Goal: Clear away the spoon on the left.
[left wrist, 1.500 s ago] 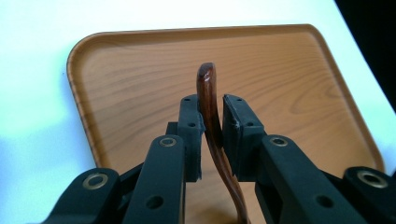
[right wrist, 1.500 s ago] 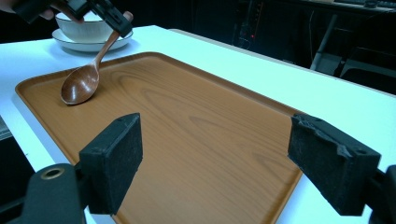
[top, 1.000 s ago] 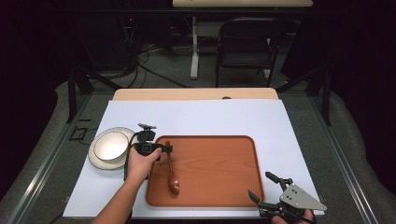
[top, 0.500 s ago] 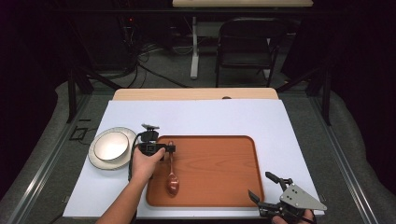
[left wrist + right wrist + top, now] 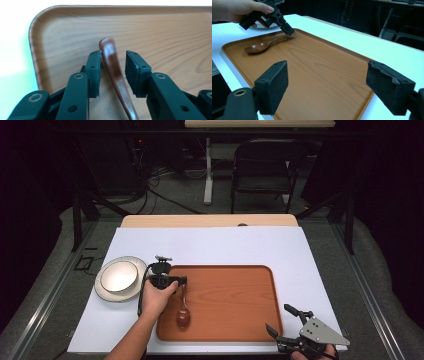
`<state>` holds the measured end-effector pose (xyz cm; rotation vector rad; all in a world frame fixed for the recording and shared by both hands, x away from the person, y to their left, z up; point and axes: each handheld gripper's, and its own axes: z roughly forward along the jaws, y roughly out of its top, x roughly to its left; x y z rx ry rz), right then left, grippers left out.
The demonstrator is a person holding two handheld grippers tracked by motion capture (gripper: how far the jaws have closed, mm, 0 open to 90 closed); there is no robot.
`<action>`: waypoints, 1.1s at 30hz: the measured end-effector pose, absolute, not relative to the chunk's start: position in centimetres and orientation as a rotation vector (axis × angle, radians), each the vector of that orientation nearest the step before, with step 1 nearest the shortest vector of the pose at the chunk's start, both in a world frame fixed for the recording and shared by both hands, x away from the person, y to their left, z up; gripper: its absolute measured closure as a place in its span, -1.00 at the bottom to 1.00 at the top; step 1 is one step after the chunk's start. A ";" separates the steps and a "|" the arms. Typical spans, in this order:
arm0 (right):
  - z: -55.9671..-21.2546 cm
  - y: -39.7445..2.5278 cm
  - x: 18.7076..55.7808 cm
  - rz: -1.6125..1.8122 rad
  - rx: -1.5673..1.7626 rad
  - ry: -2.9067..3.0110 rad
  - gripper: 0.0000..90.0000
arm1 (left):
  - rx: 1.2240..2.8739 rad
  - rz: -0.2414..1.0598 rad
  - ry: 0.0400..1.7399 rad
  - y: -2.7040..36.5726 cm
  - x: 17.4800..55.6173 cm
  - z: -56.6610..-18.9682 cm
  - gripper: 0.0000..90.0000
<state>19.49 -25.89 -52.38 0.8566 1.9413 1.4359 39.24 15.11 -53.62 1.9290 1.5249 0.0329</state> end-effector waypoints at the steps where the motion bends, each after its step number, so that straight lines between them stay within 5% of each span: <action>1: -52.4 -25.9 19.5 1.435 0.855 1.942 -0.61 | 1.933 0.048 1.521 15.1 39.2 -53.6 0.37; 10: -52.4 -25.9 19.5 1.435 0.856 1.940 -0.61 | 1.938 0.140 1.479 14.7 38.7 -53.1 0.07; 33: -52.4 -25.8 19.5 1.432 0.854 1.945 -0.61 | 1.889 0.243 1.356 18.7 34.2 -50.4 -0.03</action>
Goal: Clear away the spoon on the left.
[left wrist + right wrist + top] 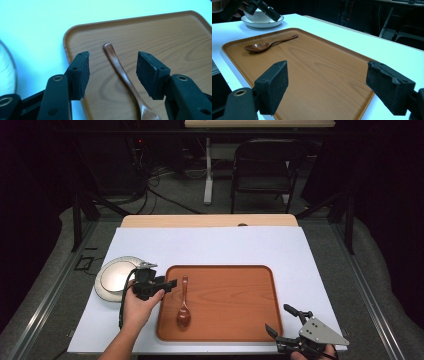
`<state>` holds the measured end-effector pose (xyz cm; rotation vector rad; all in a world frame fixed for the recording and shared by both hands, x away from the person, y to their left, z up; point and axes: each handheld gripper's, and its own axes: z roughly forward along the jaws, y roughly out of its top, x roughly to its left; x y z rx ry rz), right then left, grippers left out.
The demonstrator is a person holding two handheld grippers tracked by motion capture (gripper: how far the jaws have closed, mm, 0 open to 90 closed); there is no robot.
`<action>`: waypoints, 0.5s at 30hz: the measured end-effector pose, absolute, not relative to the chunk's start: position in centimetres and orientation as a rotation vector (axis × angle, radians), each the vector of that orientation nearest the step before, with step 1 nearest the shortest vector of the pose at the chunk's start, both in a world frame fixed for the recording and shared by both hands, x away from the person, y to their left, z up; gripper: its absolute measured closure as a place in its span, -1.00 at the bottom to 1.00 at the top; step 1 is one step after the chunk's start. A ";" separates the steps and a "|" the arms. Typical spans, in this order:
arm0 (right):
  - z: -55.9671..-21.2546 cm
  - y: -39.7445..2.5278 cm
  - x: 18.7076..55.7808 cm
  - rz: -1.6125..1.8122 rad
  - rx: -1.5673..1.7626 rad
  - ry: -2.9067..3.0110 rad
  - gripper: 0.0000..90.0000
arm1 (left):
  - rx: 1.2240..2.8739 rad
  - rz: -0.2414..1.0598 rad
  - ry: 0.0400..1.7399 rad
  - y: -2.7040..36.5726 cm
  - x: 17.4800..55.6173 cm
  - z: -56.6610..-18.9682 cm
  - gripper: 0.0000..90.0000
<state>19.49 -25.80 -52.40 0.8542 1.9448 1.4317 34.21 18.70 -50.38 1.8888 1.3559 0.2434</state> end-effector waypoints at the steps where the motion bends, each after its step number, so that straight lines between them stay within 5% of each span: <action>1: -52.4 -25.8 19.5 1.431 0.854 1.944 -0.61 | 1.891 0.250 1.352 18.9 34.0 -50.3 -0.04; 15: -52.4 -25.8 19.5 1.435 0.858 1.944 -0.61 | 1.825 0.402 1.314 22.4 30.7 -50.2 -0.16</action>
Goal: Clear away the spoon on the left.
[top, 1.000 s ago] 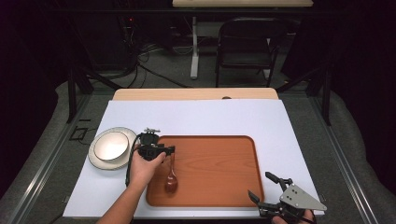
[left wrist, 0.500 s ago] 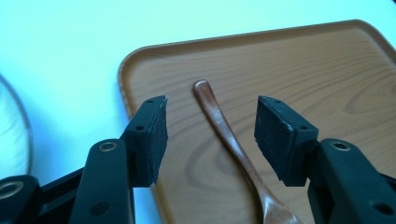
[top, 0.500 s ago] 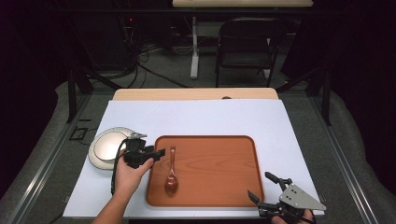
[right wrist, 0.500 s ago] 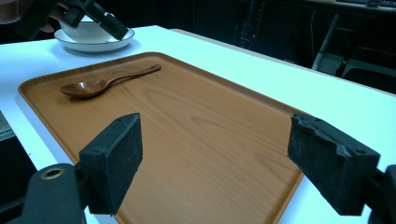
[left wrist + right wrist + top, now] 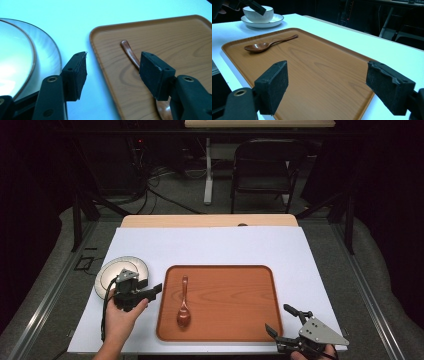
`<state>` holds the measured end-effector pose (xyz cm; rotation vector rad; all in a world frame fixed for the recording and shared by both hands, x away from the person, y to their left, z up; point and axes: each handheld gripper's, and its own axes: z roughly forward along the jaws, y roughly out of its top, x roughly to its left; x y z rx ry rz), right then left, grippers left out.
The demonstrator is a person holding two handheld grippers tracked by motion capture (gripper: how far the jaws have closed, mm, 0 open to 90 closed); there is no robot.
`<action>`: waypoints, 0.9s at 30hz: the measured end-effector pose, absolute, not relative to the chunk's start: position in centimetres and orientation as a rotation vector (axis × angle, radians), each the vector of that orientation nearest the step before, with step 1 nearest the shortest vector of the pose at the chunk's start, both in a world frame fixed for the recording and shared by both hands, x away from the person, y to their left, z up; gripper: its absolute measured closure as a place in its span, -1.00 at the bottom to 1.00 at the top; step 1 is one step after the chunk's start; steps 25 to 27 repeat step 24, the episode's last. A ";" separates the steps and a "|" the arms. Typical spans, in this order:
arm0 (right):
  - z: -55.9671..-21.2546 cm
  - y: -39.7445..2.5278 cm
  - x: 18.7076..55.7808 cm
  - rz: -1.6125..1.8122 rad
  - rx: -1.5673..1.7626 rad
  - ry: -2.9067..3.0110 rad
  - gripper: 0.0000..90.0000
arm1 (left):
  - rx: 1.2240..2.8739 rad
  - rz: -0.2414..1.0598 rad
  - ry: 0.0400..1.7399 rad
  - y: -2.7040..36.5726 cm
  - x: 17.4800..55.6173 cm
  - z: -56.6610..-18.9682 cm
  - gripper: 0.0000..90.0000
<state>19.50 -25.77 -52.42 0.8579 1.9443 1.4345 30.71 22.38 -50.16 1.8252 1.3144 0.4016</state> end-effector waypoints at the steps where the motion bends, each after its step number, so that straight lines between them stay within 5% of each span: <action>1: -52.4 -25.8 19.5 1.434 0.857 1.945 -0.61 | 1.807 0.416 1.303 22.5 30.4 -50.3 -0.17; 27: -52.6 -25.9 19.6 1.421 0.874 1.948 -0.61 | 1.741 0.471 1.226 23.5 28.3 -51.8 -0.23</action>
